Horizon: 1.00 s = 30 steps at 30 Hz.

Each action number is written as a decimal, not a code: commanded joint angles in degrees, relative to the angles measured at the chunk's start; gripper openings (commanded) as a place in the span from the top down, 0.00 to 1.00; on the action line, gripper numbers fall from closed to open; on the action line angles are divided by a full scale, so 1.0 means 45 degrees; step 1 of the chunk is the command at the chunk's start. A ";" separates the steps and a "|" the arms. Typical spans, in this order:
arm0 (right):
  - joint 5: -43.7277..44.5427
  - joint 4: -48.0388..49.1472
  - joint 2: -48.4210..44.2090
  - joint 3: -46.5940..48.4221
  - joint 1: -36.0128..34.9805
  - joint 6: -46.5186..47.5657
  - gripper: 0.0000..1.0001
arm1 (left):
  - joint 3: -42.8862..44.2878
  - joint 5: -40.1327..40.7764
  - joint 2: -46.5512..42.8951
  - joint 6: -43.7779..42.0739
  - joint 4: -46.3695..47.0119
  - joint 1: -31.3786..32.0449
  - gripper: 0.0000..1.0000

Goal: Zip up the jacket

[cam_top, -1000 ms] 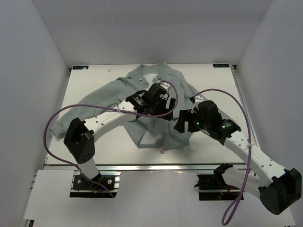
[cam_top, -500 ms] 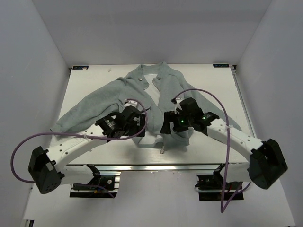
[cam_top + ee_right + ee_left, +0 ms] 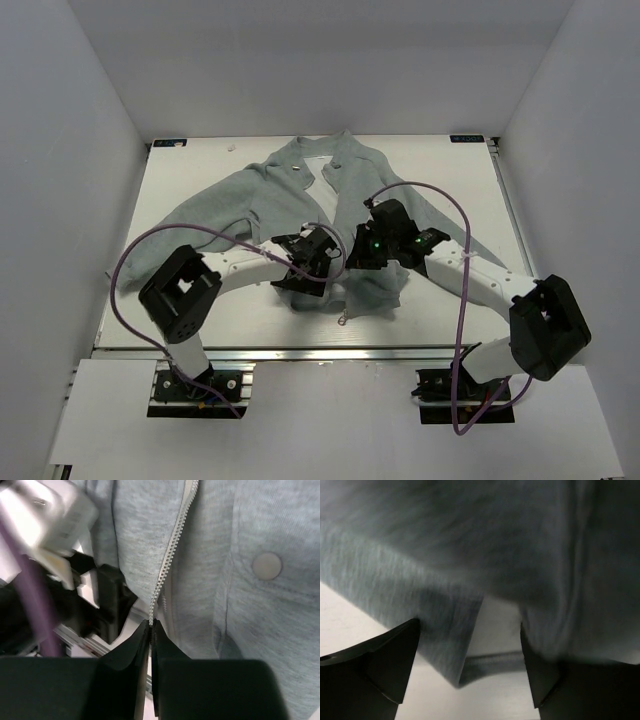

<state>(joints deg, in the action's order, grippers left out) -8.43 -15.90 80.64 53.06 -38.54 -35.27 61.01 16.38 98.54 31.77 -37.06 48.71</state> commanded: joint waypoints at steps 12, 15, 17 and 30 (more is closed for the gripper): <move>0.0486 -0.0391 -0.0420 0.1022 0.0206 0.0414 1.00 | 0.0953 0.2859 -0.0586 0.1024 -0.1918 -0.0004 1.00; 0.0369 -0.0548 -0.0517 0.1119 0.0225 0.0590 1.00 | 0.0797 0.3545 -0.1465 0.1766 -0.2659 -0.0004 1.00; -0.0019 -0.0529 -0.0615 0.1236 0.0206 0.0669 1.00 | 0.0448 0.4676 -0.2714 0.3029 -0.3169 -0.0004 1.00; -0.2444 -0.0548 -0.2041 -0.0438 0.0167 0.0142 1.00 | -0.5583 0.5052 -1.5574 1.2559 -0.7494 -0.0004 1.00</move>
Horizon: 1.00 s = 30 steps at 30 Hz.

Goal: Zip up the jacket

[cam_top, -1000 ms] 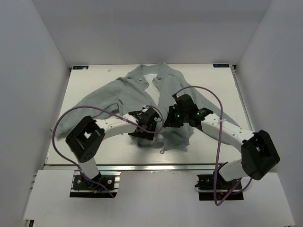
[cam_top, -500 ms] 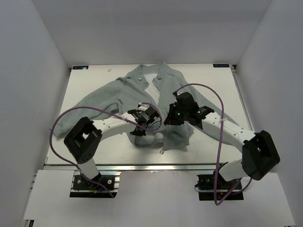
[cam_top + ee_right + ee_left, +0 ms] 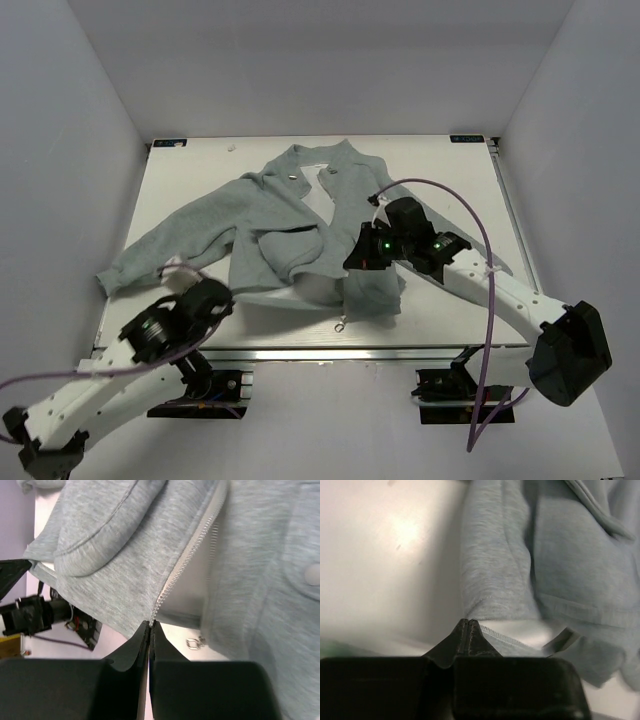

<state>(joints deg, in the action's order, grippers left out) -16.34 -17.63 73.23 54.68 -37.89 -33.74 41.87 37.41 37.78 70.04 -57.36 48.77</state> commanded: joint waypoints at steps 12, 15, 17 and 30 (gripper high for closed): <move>-0.0646 0.0031 0.1616 -0.2560 -0.2342 0.0113 1.00 | -0.1749 -0.0580 -0.3166 0.6525 -0.3812 -0.0018 0.15; 0.0249 -0.0729 0.1559 -0.2288 -0.2653 0.0871 0.98 | -0.0070 0.0181 -0.0804 0.5281 -0.3468 -0.0018 0.02; 0.1069 -0.1549 0.1461 -0.1957 -0.2810 0.1245 0.86 | 0.1157 0.0262 0.1239 0.3620 -0.2706 -0.0018 0.02; 0.3339 -0.2259 -0.0668 -0.2733 -0.2324 0.1694 0.11 | 0.1734 -0.3894 0.7637 -0.3042 0.6123 -0.0367 0.02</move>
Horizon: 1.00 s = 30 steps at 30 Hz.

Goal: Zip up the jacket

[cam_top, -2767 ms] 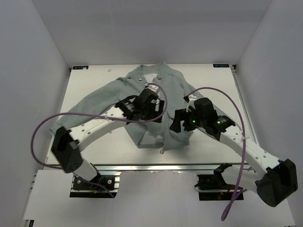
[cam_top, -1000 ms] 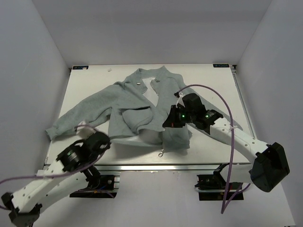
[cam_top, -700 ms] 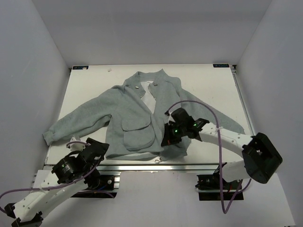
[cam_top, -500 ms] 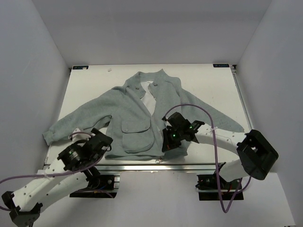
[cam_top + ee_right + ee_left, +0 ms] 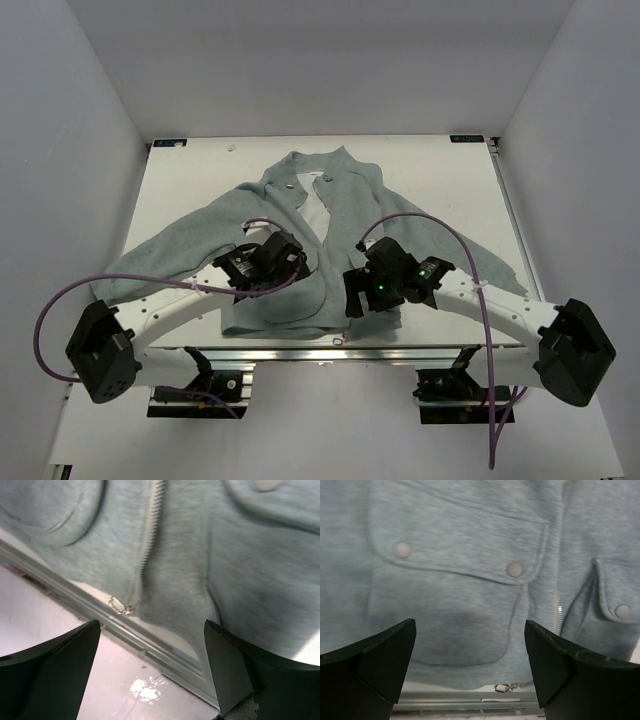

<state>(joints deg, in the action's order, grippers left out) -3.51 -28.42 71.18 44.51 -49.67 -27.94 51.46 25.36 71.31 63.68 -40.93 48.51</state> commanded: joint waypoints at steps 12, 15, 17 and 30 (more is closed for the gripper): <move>-0.1096 0.3266 0.2110 -0.1065 0.4180 0.1230 0.11 | -0.3212 -0.5147 0.2411 -0.2978 0.6922 -0.4430 0.02; -0.0940 0.4028 0.2715 -0.0733 0.4650 0.1210 0.11 | -0.2864 -0.5072 0.3330 -0.3739 0.6773 -0.5212 0.02; -0.0552 0.4148 0.3126 -0.0051 0.4884 0.1287 0.11 | -0.2103 -0.4876 0.4326 -0.4498 0.6596 -0.5815 0.02; -0.0859 0.4286 0.5221 0.3507 0.5960 0.2342 0.11 | 0.3406 -0.8212 0.7516 -0.7998 0.5990 -0.8554 0.02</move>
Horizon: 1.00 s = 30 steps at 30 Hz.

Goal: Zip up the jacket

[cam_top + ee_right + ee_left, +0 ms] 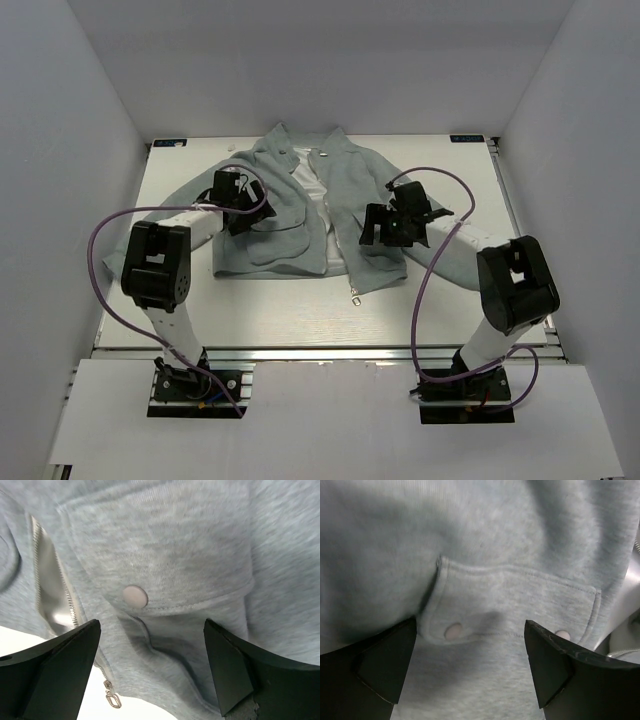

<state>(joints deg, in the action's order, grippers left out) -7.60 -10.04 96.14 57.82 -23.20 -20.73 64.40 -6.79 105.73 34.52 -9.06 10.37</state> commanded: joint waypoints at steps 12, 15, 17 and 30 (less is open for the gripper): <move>-0.0383 -0.0716 -0.3644 -0.0699 0.0097 0.0252 0.11 | 0.1705 0.1863 -0.2832 -0.1988 -0.4978 0.3474 0.02; -0.0207 -0.1088 -0.4621 -0.1305 0.0078 0.0348 0.11 | 0.1003 0.1393 -0.3144 -0.1560 -0.4921 0.4237 0.02; -0.0498 -0.1186 -0.5324 -0.1813 -0.0058 0.0757 0.11 | 0.0339 0.0943 -0.3745 -0.1052 -0.4649 0.4453 0.02; 0.2899 -0.3042 -0.3768 -0.1405 -0.3652 0.0857 0.15 | -0.1692 0.3851 -0.7361 -0.0016 -0.5389 0.4473 0.02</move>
<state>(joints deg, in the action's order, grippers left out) 1.61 -22.33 77.45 49.91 -39.16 -16.12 58.61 5.56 75.13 33.21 -30.50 30.70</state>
